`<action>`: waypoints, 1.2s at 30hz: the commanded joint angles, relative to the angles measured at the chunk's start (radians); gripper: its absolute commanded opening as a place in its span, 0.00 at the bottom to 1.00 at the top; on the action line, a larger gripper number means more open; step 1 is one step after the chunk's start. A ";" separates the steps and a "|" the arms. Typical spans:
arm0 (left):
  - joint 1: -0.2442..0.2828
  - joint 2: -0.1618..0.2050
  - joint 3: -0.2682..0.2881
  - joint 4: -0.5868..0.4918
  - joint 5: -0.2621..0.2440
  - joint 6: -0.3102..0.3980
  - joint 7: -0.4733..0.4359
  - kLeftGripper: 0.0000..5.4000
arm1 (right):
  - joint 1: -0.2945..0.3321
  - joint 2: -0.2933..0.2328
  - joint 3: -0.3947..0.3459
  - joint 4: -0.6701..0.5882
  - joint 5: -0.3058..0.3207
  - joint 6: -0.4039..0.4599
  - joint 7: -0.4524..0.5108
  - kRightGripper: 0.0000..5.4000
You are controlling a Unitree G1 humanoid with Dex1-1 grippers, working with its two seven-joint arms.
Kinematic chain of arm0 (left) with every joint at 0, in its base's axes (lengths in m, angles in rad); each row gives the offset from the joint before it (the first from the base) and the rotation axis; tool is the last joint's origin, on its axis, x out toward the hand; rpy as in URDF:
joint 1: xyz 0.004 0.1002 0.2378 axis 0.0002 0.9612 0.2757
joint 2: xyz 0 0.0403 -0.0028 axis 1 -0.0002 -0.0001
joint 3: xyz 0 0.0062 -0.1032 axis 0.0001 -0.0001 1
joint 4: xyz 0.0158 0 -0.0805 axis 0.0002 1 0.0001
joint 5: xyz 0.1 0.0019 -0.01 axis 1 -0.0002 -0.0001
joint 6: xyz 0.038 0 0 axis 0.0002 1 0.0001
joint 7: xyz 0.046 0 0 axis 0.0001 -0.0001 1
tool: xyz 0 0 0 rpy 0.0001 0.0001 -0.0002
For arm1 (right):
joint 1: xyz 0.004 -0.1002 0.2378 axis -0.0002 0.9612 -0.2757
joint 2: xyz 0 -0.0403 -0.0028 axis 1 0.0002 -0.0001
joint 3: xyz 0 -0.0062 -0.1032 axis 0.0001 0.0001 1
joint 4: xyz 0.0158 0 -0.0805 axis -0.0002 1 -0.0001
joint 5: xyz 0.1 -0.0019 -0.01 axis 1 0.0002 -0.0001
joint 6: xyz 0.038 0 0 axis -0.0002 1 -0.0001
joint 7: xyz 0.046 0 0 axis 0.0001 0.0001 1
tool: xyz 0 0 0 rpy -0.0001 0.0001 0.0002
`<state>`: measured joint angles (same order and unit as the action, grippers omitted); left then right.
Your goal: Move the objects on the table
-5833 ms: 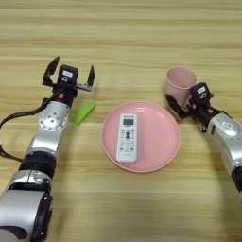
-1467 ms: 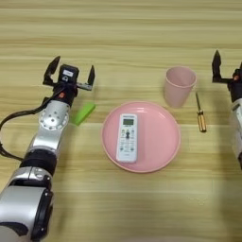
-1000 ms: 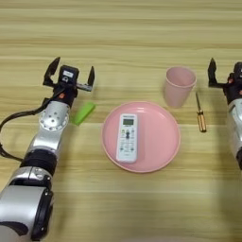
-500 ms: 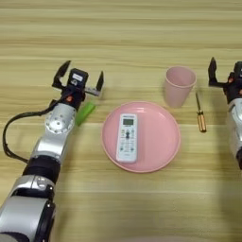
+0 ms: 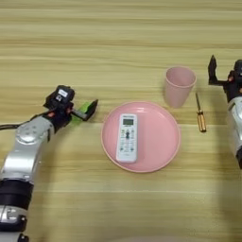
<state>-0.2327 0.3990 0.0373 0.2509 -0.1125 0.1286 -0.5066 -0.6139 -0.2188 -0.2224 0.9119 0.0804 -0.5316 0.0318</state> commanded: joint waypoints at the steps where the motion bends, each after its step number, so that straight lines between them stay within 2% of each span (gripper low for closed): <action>1: 0.001 0.061 0.012 -0.001 -0.011 0.008 -0.067 1.00 | 0.001 0.002 0.005 -0.009 0.003 0.017 0.007 1.00; 6: 0.003 0.080 0.007 0.040 -0.004 -0.015 -0.098 1.00 | 0.001 0.002 0.006 -0.011 0.003 0.019 0.008 1.00; 11: 0.020 0.092 -0.028 0.045 0.018 -0.048 -0.144 1.00 | 0.001 0.004 0.007 -0.010 0.003 0.019 0.009 1.00; 15: 0.016 0.096 -0.043 0.055 0.024 -0.039 -0.161 1.00 | 0.001 0.005 0.007 -0.011 0.003 0.019 0.009 1.00; 22: 0.005 0.082 -0.067 0.088 0.042 -0.030 -0.160 1.00 | 0.003 0.008 0.008 -0.015 0.004 0.021 0.009 1.00; 36: -0.016 0.055 -0.088 0.145 0.039 0.001 -0.162 1.00 | 0.001 0.016 0.016 -0.017 0.004 0.023 0.004 1.00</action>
<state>-0.2338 0.4541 -0.0435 0.3835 -0.0831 0.1142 -0.6641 -0.6139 -0.2110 -0.2077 0.9059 0.0809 -0.5289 0.0323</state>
